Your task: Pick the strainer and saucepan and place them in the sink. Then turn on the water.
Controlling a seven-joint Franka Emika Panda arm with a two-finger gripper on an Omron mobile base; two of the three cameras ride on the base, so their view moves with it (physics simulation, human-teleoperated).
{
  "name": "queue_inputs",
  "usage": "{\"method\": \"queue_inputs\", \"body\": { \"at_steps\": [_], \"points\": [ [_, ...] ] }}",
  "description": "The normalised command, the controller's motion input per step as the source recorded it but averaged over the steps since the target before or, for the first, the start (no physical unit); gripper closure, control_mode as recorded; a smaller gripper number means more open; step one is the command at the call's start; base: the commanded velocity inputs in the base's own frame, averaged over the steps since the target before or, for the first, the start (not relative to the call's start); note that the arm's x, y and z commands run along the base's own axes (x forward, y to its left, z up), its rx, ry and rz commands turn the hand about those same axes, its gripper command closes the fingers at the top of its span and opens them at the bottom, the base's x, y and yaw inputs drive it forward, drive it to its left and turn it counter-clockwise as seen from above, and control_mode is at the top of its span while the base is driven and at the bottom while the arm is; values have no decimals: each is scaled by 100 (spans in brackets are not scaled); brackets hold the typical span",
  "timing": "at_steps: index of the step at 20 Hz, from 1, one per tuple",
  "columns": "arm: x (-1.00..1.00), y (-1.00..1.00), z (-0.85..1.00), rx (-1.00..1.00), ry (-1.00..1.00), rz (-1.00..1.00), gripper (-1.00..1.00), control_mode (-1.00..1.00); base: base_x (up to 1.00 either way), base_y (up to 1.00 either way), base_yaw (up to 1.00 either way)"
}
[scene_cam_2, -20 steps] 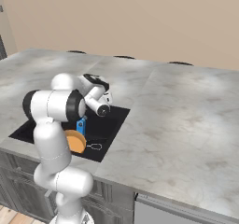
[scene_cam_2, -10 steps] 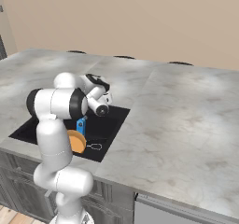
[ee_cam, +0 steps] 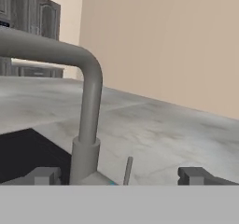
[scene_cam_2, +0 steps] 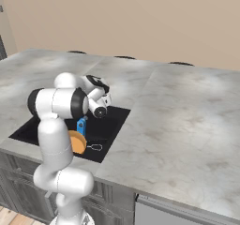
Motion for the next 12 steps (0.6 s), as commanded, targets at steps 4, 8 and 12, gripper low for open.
{"method": "queue_inputs", "body": {
  "at_steps": [4, 8, 12],
  "points": [
    [16, 0, -15, 0, 0, 0, -100, -100, 0, 0, 0],
    [22, 0, -7, 0, 0, 0, -100, -100, 0, 0, 0],
    [25, 0, 0, 0, 0, 0, -100, -100, 0, 0, 0]
  ]
}}
